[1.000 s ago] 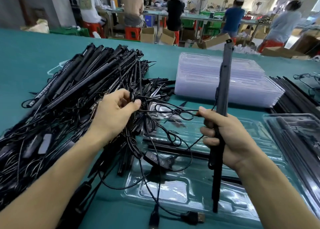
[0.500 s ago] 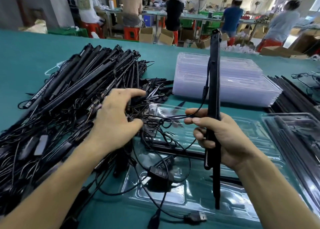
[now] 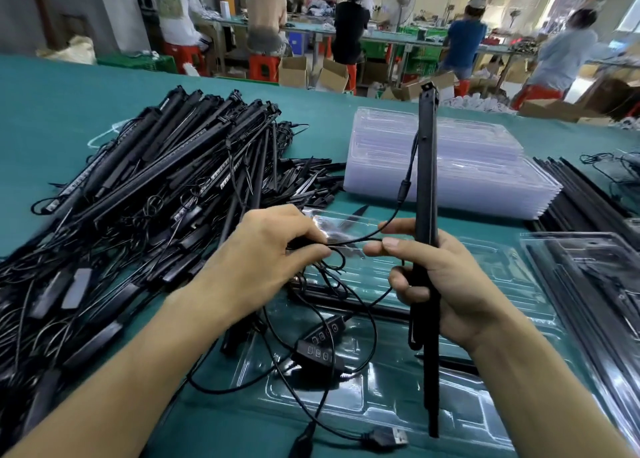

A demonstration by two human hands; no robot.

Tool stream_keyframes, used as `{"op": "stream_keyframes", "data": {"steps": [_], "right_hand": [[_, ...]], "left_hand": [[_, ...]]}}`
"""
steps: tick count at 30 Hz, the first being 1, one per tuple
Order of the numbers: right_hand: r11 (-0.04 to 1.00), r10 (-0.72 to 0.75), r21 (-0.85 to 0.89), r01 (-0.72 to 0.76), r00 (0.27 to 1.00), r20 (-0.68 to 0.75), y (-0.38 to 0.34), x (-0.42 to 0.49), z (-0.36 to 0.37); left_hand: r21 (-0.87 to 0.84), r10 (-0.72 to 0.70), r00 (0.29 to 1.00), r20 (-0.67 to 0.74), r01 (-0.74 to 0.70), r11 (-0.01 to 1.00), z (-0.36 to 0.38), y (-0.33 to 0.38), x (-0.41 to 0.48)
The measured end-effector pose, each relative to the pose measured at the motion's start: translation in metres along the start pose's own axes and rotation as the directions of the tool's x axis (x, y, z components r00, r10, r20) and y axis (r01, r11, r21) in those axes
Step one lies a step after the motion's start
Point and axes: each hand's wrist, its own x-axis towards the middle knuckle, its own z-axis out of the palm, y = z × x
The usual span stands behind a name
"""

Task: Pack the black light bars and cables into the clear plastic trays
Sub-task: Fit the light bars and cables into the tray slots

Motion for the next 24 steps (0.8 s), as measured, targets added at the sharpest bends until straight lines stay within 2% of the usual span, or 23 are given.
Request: {"op": "stream_keyframes", "data": {"steps": [4, 7, 9, 11, 13, 15, 18, 22, 24], "right_hand": [[0.971, 0.181, 0.154, -0.183, 0.983, 0.025, -0.009, -0.004, 0.001], [0.899, 0.306, 0.307, -0.312, 0.950, 0.068, -0.017, -0.003, 0.004], [0.904, 0.326, 0.278, -0.325, 0.944, 0.044, -0.015, 0.001, 0.009], [0.914, 0.333, 0.239, -0.328, 0.943, 0.023, -0.010, 0.008, 0.017], [0.921, 0.329, 0.221, -0.322, 0.944, 0.001, -0.006, 0.015, 0.025], [0.922, 0.320, 0.234, -0.307, 0.947, -0.018, -0.005, 0.020, 0.032], [0.920, 0.284, 0.282, -0.273, 0.959, 0.001, -0.005, 0.022, 0.036], [0.925, 0.260, 0.281, -0.257, 0.965, 0.029, -0.008, 0.016, 0.034], [0.931, 0.254, 0.263, -0.252, 0.967, 0.028, -0.011, 0.011, 0.028]], "left_hand": [[0.233, 0.206, 0.970, -0.133, -0.171, 0.957, 0.000, -0.004, -0.005], [0.323, 0.374, 0.888, -0.269, -0.283, 0.903, 0.000, -0.007, -0.006], [0.335, 0.442, 0.841, -0.313, -0.337, 0.880, 0.001, -0.006, -0.005], [0.318, 0.458, 0.838, -0.296, -0.366, 0.875, 0.005, -0.003, -0.005], [0.198, 0.387, 0.873, -0.297, -0.339, 0.919, 0.011, 0.000, -0.007], [-0.037, 0.212, 0.926, -0.312, -0.234, 0.971, 0.014, 0.004, -0.008], [-0.308, -0.023, 0.963, -0.268, -0.063, 0.949, 0.019, 0.010, -0.007], [-0.437, -0.244, 0.904, -0.351, 0.073, 0.896, 0.015, 0.008, -0.001], [-0.442, -0.301, 0.859, -0.414, 0.100, 0.891, 0.008, 0.003, 0.002]]}}
